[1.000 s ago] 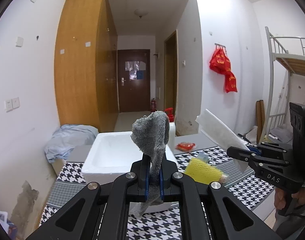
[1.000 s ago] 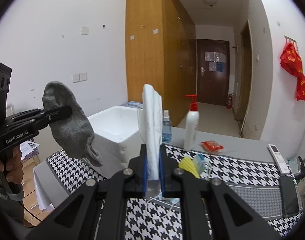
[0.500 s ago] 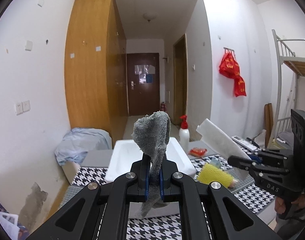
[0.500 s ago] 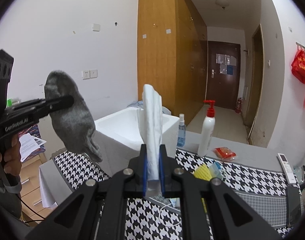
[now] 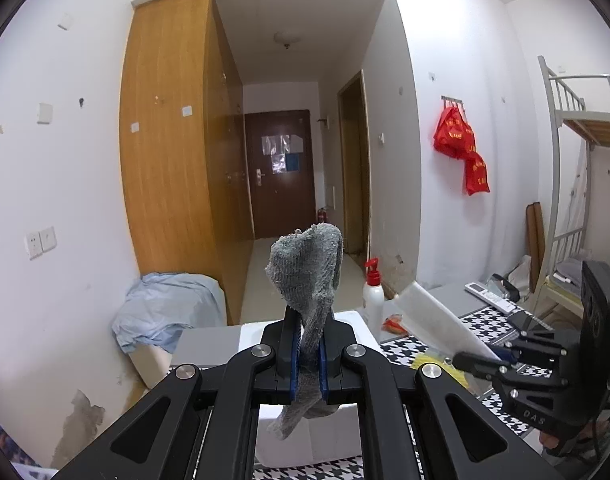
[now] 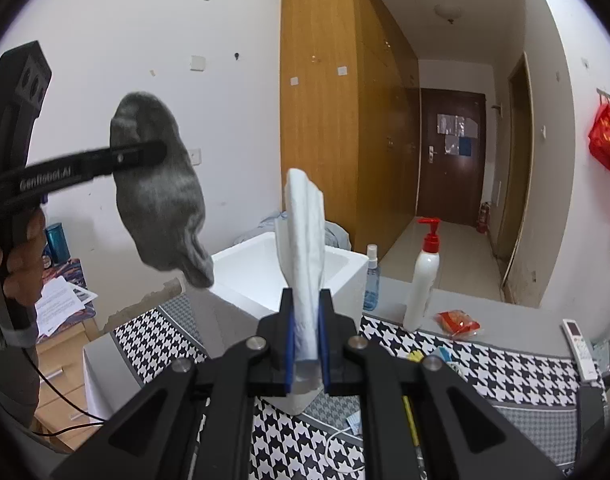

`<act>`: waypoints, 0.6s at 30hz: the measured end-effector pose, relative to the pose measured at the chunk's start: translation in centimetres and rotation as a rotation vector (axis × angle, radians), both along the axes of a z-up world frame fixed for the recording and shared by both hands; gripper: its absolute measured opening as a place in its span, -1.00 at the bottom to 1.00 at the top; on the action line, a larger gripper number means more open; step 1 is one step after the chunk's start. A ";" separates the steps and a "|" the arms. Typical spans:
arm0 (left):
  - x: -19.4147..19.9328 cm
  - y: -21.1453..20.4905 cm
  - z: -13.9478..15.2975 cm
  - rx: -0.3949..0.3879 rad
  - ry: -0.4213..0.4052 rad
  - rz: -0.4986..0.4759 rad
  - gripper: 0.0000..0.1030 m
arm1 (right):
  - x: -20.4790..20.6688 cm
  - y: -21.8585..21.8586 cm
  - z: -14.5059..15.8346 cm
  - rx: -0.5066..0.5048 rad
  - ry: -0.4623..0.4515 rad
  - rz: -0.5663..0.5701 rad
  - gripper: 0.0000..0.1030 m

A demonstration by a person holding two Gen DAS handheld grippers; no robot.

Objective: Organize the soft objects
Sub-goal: 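Lift the grey sock with left gripper while right gripper lifts the white napkin, then carry the grey sock over the foam box and open the left gripper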

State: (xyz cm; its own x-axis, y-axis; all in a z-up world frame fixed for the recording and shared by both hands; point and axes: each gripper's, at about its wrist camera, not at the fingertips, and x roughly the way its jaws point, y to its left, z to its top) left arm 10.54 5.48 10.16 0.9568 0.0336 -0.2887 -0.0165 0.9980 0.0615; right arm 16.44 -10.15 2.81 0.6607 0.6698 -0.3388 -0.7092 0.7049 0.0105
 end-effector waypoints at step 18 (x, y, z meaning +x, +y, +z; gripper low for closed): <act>6.5 1.6 0.4 0.005 0.165 -0.001 -0.85 | 0.7 -0.8 -0.6 -0.002 0.015 -0.044 -0.75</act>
